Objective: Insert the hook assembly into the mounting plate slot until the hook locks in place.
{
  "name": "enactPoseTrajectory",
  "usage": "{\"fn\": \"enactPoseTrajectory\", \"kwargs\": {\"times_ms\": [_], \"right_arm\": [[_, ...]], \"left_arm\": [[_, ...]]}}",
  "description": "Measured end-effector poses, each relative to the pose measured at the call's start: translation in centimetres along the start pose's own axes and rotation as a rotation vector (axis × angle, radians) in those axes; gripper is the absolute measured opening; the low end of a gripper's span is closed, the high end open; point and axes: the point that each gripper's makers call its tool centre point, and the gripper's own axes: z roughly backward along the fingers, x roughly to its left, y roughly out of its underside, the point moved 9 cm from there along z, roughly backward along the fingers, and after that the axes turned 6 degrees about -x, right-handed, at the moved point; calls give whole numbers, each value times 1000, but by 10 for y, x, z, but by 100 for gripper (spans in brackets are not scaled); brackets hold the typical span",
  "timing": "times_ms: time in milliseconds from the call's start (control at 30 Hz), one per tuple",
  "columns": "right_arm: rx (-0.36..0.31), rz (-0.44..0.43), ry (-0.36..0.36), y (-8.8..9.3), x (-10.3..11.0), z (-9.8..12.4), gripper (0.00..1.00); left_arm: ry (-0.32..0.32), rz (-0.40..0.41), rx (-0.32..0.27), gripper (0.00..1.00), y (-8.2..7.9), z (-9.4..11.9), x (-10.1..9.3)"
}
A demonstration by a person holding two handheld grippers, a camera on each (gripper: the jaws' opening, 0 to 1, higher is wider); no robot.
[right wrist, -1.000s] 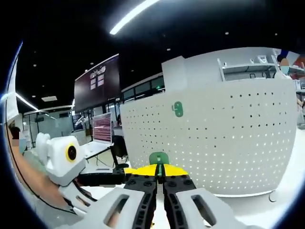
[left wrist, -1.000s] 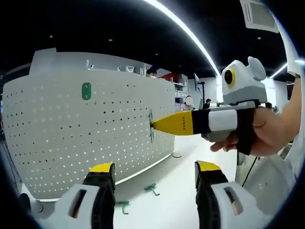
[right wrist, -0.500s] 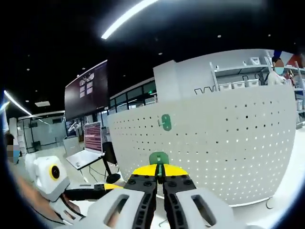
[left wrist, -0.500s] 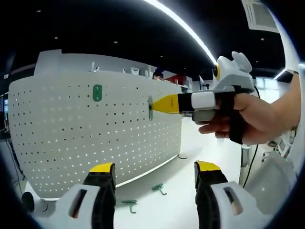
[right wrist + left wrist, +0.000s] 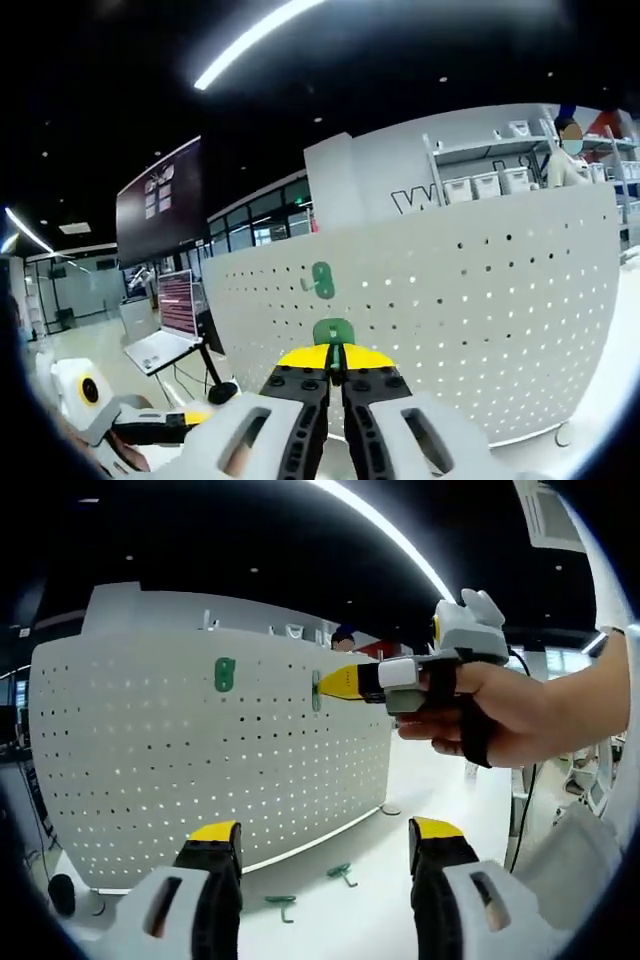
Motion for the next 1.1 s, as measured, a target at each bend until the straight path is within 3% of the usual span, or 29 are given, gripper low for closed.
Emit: {"fn": "enactPoseTrajectory", "kwargs": {"times_ms": [667, 1100], "right_arm": [[-52, 27, 54, -16, -14, -35, 1], [-79, 65, 90, -20, -13, -58, 1]], "left_arm": [[-46, -11, -16, 67, -7, 13, 10], [-65, -5, -19, 67, -8, 17, 14]]}}
